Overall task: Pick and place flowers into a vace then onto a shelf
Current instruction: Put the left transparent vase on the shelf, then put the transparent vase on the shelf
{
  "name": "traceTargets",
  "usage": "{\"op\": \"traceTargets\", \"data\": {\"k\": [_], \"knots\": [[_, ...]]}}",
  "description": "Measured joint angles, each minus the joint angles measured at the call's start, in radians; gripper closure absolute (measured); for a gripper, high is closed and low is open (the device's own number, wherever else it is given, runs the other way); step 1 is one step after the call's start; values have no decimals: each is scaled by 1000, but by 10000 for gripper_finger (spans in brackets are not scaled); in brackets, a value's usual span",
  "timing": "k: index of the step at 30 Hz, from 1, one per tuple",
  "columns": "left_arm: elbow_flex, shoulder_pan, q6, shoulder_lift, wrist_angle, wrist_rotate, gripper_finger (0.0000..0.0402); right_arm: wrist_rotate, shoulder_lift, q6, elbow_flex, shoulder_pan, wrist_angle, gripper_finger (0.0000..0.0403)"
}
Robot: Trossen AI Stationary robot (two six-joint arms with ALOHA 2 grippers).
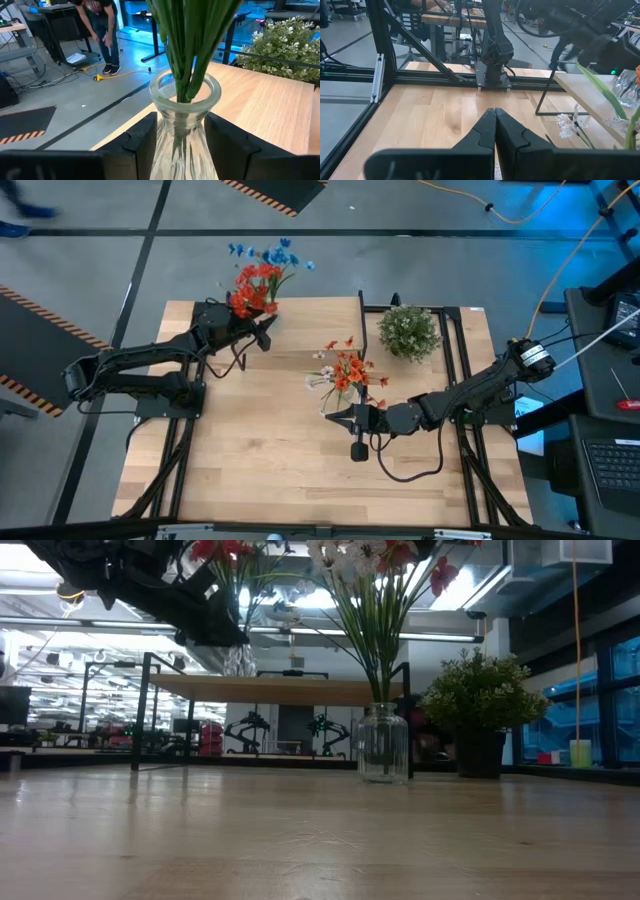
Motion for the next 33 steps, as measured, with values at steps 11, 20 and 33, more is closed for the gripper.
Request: {"op": "traceTargets", "data": {"k": [11, 20, 33], "knots": [[0, 0, 9, -25, 0, 4, 195, 0, 0, 0, 0, 0, -1, 398], [0, 0, 11, -67, -65, 8, 183, 0, 0, 0, 0, 0, -6, 398], [0, -59, 75, -187, -203, -26, 176, 0, 0, 0, 0, 0, -7, 398]]}}
